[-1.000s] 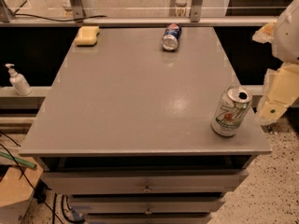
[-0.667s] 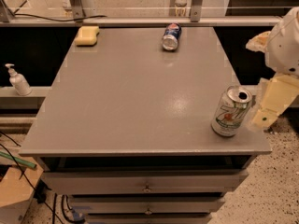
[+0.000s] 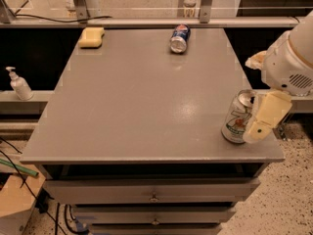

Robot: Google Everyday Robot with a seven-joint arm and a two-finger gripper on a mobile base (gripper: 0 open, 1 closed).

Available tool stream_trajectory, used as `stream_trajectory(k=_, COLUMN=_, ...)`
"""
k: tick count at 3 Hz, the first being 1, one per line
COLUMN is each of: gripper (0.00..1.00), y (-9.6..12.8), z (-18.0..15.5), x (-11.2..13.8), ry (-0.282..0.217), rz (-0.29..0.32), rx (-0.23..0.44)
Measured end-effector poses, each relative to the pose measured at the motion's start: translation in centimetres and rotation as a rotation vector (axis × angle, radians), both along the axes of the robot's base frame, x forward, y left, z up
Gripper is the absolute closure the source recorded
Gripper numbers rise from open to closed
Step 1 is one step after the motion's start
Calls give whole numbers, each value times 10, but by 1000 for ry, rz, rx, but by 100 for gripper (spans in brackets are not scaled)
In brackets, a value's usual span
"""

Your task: Move 7up can near sponge

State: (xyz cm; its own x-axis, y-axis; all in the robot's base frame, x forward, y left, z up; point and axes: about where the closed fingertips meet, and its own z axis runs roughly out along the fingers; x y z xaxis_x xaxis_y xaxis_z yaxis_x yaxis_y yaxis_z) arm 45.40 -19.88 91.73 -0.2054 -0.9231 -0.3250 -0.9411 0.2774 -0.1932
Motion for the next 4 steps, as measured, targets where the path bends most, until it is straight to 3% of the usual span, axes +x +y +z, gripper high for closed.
stream_trajectory(k=2, gripper=39, y=-4, z=-28, x=7, ry=50, rz=-21, rx=49)
stream_trajectory(k=4, gripper=85, y=10, z=-3, x=12, ry=23, rz=6, rx=82)
